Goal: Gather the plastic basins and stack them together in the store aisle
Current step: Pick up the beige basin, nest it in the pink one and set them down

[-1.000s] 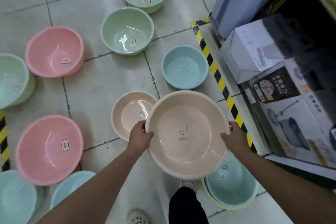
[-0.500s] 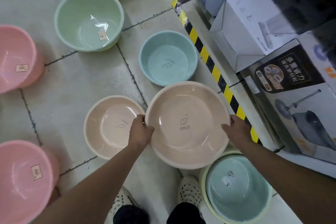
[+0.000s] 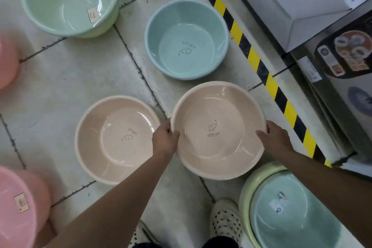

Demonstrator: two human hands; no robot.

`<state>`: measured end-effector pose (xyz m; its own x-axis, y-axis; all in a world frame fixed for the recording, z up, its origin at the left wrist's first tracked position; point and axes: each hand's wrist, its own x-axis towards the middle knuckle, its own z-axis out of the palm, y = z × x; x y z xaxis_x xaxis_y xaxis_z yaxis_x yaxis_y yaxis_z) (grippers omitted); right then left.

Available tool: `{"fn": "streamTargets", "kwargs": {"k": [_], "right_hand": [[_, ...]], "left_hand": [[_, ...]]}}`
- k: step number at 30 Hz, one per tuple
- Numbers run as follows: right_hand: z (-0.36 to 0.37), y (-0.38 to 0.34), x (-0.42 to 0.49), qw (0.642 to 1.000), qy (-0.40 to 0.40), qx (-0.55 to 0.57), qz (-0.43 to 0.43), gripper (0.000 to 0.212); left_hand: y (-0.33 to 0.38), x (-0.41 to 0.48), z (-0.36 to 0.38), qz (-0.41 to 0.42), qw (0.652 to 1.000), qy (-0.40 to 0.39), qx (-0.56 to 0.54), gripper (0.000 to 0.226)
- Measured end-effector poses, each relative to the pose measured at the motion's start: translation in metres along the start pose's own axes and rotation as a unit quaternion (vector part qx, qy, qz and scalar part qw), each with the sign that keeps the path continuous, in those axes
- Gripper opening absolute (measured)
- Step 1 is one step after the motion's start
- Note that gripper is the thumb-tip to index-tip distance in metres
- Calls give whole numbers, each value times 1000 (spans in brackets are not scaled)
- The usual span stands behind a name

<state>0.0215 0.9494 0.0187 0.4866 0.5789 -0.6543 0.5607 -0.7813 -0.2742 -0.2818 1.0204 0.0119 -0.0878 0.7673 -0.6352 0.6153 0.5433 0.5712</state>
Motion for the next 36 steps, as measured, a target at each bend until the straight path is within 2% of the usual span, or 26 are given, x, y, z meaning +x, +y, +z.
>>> {"fn": "streamTargets", "kwargs": {"k": [4, 10, 15, 19, 24, 32, 36], "right_hand": [[13, 5, 7, 1000, 7, 9, 2, 27], [19, 2, -2, 998, 25, 63, 9, 29], [-9, -23, -27, 990, 68, 124, -21, 37], [-36, -59, -52, 985, 92, 144, -32, 40], [-35, -125, -75, 987, 30, 130, -87, 44], [53, -246, -111, 977, -43, 80, -192, 35], [108, -268, -118, 972, -69, 30, -224, 47]], "left_hand": [[-11, 16, 6, -18, 999, -23, -33, 47], [-27, 27, 10, -83, 994, -60, -42, 25], [-23, 10, -8, -74, 990, -60, -99, 18], [-1, -16, -37, -45, 989, -18, -138, 11], [-2, -32, -108, -24, 989, 64, -134, 7], [-92, -36, -230, -51, 977, 183, -92, 10], [-143, -31, -255, -83, 976, 192, -53, 15]]}}
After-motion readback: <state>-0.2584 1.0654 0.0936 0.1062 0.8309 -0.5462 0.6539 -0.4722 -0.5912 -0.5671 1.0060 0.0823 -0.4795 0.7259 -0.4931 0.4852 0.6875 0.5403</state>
